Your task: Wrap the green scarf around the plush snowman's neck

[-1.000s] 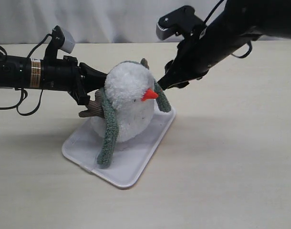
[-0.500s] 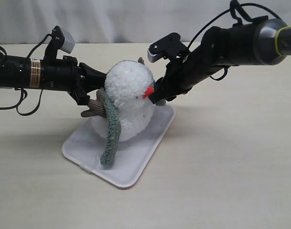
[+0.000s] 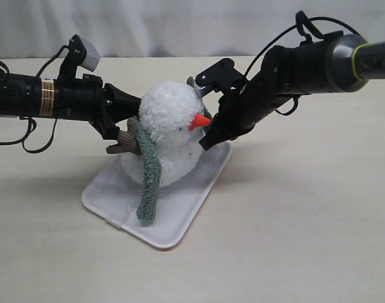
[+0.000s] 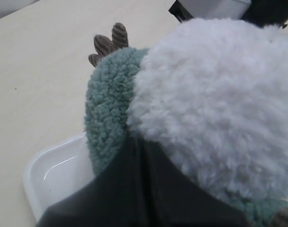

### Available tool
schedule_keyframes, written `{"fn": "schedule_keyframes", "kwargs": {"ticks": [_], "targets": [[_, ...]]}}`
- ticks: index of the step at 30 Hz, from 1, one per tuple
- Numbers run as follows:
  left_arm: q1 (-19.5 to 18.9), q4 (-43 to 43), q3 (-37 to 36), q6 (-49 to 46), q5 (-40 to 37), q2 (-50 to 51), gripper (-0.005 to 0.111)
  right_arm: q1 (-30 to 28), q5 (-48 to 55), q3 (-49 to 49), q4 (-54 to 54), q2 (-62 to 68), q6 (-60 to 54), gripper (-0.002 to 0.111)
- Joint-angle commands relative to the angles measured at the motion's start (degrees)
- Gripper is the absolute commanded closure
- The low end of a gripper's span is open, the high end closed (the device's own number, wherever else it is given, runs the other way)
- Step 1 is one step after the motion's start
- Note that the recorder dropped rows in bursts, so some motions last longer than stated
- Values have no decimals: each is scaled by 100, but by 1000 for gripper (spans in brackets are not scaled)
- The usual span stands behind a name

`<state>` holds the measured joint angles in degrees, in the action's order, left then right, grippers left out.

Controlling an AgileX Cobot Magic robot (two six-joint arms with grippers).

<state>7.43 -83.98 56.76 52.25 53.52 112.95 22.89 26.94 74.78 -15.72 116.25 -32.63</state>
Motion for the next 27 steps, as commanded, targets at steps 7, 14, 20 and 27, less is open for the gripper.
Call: {"fn": "schedule_keyframes", "kwargs": {"ticks": [7,14,20,27], "targets": [[29,592,5,-22,-44,-32,107,-23,676,-28,170,-16,-61,104],[29,806,5,-22,-44,-32,107,-23,1019,-28,342,-31,-61,104],[29,671,5,-22,-74,-32,107,-162,846,-16,400,-674,-52,104],[-141,622,5,-63,-139,-32,92,-1226,524,-115,-898,-1506,-320,90]]}}
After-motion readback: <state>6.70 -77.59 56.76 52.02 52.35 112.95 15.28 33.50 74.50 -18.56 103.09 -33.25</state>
